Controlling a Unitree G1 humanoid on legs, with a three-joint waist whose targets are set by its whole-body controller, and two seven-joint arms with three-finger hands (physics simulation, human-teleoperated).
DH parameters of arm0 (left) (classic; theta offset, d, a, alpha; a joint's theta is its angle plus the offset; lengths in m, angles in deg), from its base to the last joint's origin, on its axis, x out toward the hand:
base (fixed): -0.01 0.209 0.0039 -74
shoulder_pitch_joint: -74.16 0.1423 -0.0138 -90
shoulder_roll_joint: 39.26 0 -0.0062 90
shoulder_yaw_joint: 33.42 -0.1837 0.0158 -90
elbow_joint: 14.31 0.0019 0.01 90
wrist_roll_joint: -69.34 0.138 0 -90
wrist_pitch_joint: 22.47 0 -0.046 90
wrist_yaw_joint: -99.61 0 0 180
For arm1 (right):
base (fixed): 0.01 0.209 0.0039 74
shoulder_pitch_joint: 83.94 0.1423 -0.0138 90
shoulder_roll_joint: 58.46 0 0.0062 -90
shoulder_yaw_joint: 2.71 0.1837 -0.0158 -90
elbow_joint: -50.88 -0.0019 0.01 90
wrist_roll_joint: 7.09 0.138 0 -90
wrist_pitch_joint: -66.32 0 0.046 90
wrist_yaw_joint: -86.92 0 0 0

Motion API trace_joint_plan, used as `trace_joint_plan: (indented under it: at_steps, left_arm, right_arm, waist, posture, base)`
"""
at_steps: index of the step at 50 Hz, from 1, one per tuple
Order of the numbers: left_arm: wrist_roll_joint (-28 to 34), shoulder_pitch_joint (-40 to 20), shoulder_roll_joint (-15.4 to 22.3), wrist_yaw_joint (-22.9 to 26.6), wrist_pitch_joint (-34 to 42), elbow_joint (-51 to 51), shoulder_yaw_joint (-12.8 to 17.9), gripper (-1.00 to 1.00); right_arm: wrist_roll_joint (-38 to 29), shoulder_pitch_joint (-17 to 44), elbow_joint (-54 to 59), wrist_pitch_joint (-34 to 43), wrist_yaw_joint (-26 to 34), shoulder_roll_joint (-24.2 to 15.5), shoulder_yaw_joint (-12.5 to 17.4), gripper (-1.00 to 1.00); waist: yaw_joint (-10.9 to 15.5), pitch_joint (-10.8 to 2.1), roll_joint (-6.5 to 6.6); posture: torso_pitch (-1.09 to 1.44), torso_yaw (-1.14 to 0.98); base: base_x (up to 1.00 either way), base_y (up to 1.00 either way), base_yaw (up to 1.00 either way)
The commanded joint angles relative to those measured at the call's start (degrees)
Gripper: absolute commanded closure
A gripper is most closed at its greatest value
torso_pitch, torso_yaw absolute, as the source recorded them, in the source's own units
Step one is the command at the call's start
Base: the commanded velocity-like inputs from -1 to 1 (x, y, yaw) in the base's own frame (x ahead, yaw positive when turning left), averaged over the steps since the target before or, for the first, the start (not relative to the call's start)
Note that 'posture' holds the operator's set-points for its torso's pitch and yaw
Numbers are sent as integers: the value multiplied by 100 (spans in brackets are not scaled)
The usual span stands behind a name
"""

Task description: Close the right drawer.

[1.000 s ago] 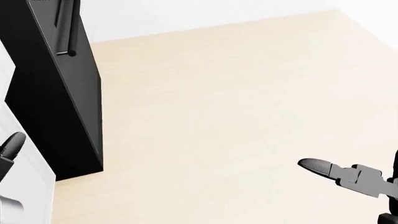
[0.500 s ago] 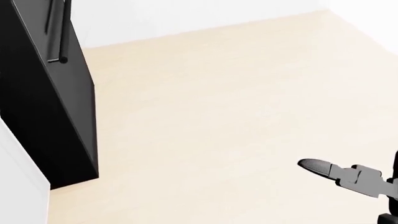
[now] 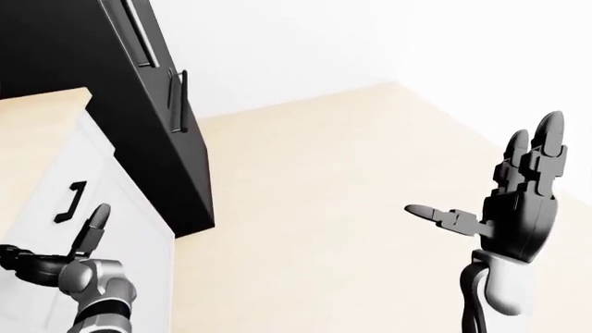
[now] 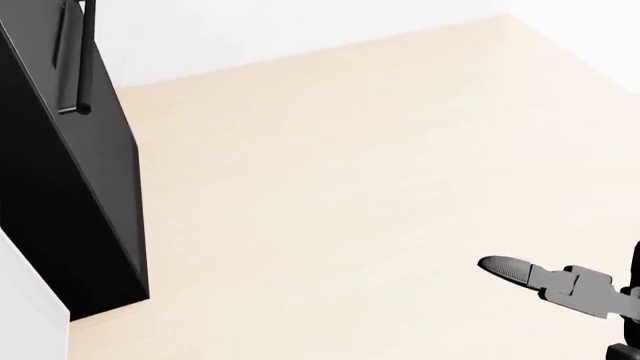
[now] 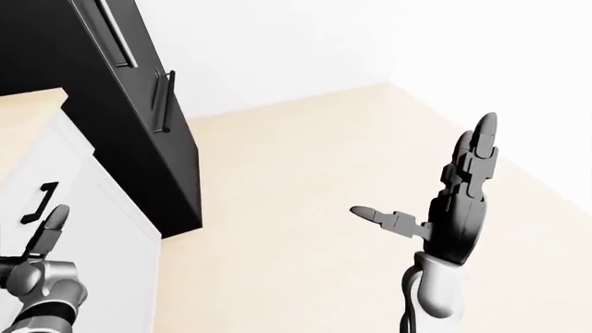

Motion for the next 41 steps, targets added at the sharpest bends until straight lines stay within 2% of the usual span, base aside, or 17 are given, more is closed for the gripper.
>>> trace_joint_plan:
  at_steps: [1, 15, 29, 41]
  left_arm:
    - [-264, 4, 233, -338, -287, 81, 253, -100]
    - [-424, 73, 357, -299, -411, 386, 302, -100]
    - [-788, 318, 693, -275, -381, 485, 506, -100]
    - [-878, 368, 732, -292, -404, 542, 498, -100]
  right_arm:
    - [-4, 93, -234, -142, 1, -41, 13, -100]
    - [-16, 91, -284, -99, -3, -34, 9, -100]
    - [-11, 98, -286, -89, -4, -37, 12, -100]
    - [-14, 100, -282, -85, -8, -38, 10, -100]
  waist:
    - [96, -91, 8]
    - [103, -59, 26]
    - [62, -30, 32]
    - [-9, -31, 41]
  posture:
    - [0, 0]
    - [0, 0]
    - [0, 0]
    - [0, 0]
  base:
    - [0, 0, 0]
    - [0, 0, 0]
    - [0, 0, 0]
    - [0, 0, 0]
